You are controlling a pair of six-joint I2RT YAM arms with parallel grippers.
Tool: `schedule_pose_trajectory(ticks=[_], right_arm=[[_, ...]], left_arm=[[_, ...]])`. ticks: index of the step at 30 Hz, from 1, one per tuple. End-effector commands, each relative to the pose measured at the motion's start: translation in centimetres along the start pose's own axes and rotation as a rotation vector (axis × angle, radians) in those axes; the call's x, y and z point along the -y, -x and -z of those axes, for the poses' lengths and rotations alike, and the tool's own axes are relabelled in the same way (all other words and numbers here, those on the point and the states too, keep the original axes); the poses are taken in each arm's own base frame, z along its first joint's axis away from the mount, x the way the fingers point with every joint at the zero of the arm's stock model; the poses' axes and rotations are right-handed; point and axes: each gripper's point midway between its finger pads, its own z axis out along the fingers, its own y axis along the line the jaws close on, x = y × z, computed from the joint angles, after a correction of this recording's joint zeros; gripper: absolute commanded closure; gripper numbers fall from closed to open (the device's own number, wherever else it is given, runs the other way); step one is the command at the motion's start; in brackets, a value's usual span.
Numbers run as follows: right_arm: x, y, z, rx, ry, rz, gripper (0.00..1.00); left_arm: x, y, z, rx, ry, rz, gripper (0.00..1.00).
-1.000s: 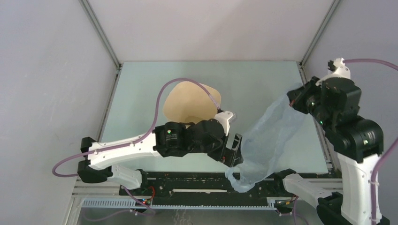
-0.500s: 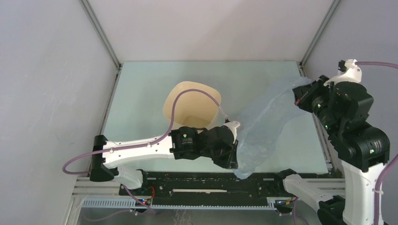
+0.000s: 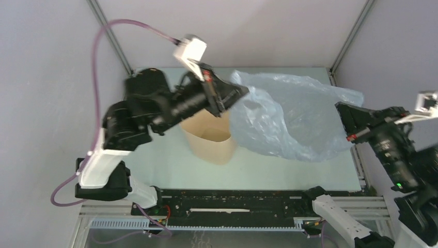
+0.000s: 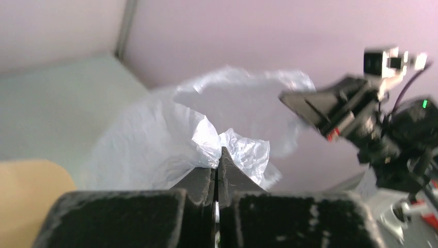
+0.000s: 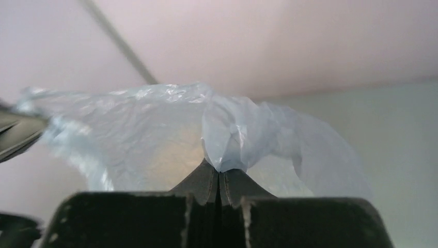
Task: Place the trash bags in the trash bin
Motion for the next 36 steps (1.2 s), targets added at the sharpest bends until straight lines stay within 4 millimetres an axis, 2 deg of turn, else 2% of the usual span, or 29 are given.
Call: schedule_pose_trajectory(ticks=[1, 6, 11, 14, 16, 18, 20, 24, 29, 31, 34, 36], right_arm=[[-8.2, 5.7, 2.7, 0.178, 0.402, -0.140, 1.00], [-15.1, 5.9, 1.3, 0.004, 0.781, -0.379, 1.00], [-18.3, 6.0, -1.1, -0.125, 0.934, -0.584, 1.00], [-21.1, 3.7, -2.4, -0.226, 0.976, -0.599, 1.00], [-23.2, 1.9, -3.0, -0.302, 1.007, -0.602, 1.00], [-24.4, 0.9, -3.4, -0.325, 1.021, -0.601, 1.00], [-24.2, 0.0, -4.3, -0.328, 0.987, -0.600, 1.00], [-22.0, -1.2, -6.6, -0.331, 0.904, -0.596, 1.00], [-17.8, -3.2, -8.9, -0.338, 0.729, -0.565, 1.00], [-15.7, -5.3, -9.8, -0.386, 0.646, -0.603, 1.00], [-13.4, -7.9, -9.7, -0.461, 0.558, -0.650, 1.00], [-12.6, -10.0, -9.2, -0.541, 0.511, -0.644, 1.00]], left_arm=[[-1.5, 6.7, 3.0, 0.219, 0.095, -0.136, 1.00], [-3.0, 12.0, 8.4, 0.411, 0.159, -0.133, 1.00], [-6.0, 15.2, 15.3, 0.556, 0.255, -0.103, 1.00], [-7.3, 16.2, 18.5, 0.597, 0.292, -0.112, 1.00], [-8.0, 16.6, 19.7, 0.612, 0.324, -0.122, 1.00], [-8.7, 17.0, 20.3, 0.625, 0.362, -0.144, 1.00], [-8.7, 17.4, 20.1, 0.636, 0.383, -0.175, 1.00], [-8.7, 18.4, 18.4, 0.643, 0.472, -0.268, 1.00], [-8.3, 18.6, 13.4, 0.619, 0.536, -0.323, 1.00], [-8.9, 18.0, 11.5, 0.593, 0.548, -0.294, 1.00], [-9.4, 16.7, 9.2, 0.549, 0.517, -0.241, 1.00], [-9.5, 15.7, 8.1, 0.523, 0.495, -0.204, 1.00]])
